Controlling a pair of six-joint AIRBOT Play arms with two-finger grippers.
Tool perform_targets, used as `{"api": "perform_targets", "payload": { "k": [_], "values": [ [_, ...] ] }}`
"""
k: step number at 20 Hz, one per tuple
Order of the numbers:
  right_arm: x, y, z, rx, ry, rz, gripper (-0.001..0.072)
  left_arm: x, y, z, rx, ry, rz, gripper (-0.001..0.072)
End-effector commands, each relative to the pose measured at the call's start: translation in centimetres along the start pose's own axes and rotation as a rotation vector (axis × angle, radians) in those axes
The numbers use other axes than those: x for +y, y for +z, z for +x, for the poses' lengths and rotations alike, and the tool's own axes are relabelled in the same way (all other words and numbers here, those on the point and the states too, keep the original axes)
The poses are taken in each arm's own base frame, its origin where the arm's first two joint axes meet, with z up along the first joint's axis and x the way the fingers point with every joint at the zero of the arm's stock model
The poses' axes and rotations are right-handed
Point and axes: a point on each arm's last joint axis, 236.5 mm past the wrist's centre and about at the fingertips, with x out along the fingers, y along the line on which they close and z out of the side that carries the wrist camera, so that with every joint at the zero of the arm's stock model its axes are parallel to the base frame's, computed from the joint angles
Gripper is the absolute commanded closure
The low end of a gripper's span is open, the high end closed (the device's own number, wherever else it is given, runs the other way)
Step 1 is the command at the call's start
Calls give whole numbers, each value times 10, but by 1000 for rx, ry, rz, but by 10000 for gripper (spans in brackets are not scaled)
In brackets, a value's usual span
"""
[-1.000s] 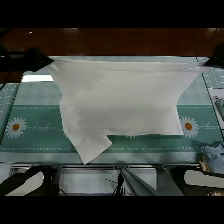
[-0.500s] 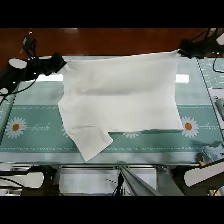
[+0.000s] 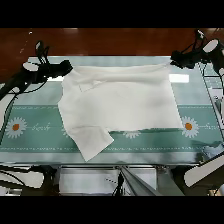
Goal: Fold the shirts.
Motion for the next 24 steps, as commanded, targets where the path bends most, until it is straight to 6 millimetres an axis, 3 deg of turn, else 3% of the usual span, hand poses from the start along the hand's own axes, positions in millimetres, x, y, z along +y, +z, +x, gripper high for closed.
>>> {"api": "perform_targets", "payload": {
  "k": [1,5,11,15,16,17,18,19,20,22,24],
  "values": [
    [-5,-31,-22,139,-44,-63,688,-2,-30,-24,227,-49,118,684],
    [-19,-56,-39,255,-113,-109,688,18,-59,-54,420,-56,22,684],
    [-28,-69,-38,311,-142,-103,688,35,-102,-53,591,6,-2,684],
    [-34,-68,-38,308,-166,-109,688,29,-108,-50,607,4,18,678],
    [-34,-68,-38,309,-165,-109,688,29,-107,-49,598,8,18,605],
    [-33,-68,-38,309,-163,-109,676,29,-105,-48,590,14,6,475],
    [-32,-69,-39,314,-161,-108,530,30,-104,-48,587,20,-9,359],
    [-32,-74,-43,339,-158,-125,360,32,-103,-52,589,24,-19,313],
    [-34,-82,-50,381,-160,-167,313,34,-102,-60,602,29,-37,314],
    [-61,-95,-83,472,-267,-236,313,38,-95,-86,616,25,-71,314],
    [-84,-95,-120,479,-355,-187,313,45,-90,-120,630,48,-78,314]
  ]
}}
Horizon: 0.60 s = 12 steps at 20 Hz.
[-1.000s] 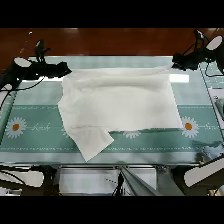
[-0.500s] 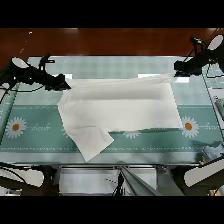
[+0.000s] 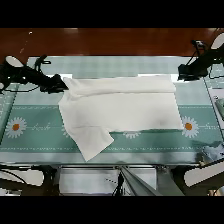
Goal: Fold the shirts.
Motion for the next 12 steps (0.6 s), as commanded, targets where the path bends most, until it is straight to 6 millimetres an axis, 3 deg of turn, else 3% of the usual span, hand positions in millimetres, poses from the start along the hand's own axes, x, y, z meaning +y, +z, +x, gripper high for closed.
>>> {"api": "perform_targets", "payload": {
  "k": [1,3,4,5,6,9,12],
  "values": [
    [-41,-42,-40,98,-101,34,313,15,-30,-45,47,48,-37,313],
    [-54,-61,-57,103,-77,93,307,25,-56,-57,42,90,-53,313],
    [-57,-72,-60,99,-51,121,297,29,-75,-54,39,94,-64,248],
    [-58,-83,-58,98,-18,138,261,35,-97,-45,45,96,-98,125],
    [-54,-92,-54,87,30,150,248,40,-124,-33,63,92,-138,97],
    [-42,-111,-37,11,137,177,248,45,-198,-2,154,58,-184,97],
    [-41,-120,-28,-38,140,195,250,30,-231,19,192,-42,-190,100]
  ]
}}
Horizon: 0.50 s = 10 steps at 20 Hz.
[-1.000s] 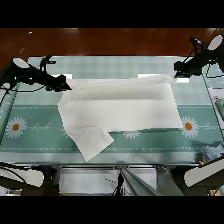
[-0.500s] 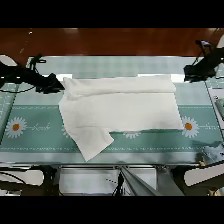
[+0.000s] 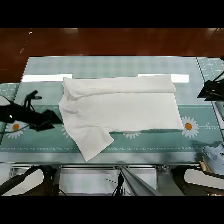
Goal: Fold the shirts.
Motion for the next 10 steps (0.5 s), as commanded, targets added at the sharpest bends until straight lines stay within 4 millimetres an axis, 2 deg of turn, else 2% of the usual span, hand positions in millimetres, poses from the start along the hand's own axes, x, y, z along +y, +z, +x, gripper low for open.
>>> {"api": "perform_targets", "payload": {
  "k": [1,4,10],
  "values": [
    [4,-9,9,-69,46,19,250,-2,-38,32,34,-78,-28,101],
    [6,-8,10,-71,55,20,250,-3,-40,43,15,-109,-76,103],
    [8,-7,10,-77,62,22,251,-16,-36,53,-14,-150,-78,116]
  ]
}}
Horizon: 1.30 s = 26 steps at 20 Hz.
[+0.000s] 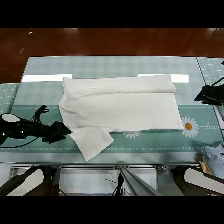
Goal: Fold the shirts.
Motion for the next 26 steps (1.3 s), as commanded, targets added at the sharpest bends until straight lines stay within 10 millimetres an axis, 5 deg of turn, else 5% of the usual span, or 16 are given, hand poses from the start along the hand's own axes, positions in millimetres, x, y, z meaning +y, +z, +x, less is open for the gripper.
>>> {"api": "perform_targets", "payload": {
  "k": [1,5,6,7,8,10,12,15,19,26],
  "values": [
    [1,0,0,-7,7,2,251,-8,4,11,-29,-5,26,116],
    [2,-3,0,7,11,3,251,-29,-3,34,7,-10,94,131],
    [3,-4,0,12,12,3,251,-32,-5,41,21,-15,97,279],
    [3,-5,0,17,13,2,251,-34,-6,46,31,-17,93,503],
    [2,-6,0,21,10,1,251,-33,-7,50,40,-14,88,611],
    [-13,-11,-1,42,-53,-11,251,-30,-11,52,67,-17,91,684],
    [-37,-22,-2,81,-137,-3,251,-31,-14,51,82,-25,89,684],
    [-41,-40,6,104,-17,123,214,-32,-15,50,87,-31,98,685],
    [-24,-65,27,141,188,225,166,-30,-11,46,71,-39,80,685],
    [-18,-90,72,151,227,267,189,-29,-8,43,59,-42,75,685]
  ]
}}
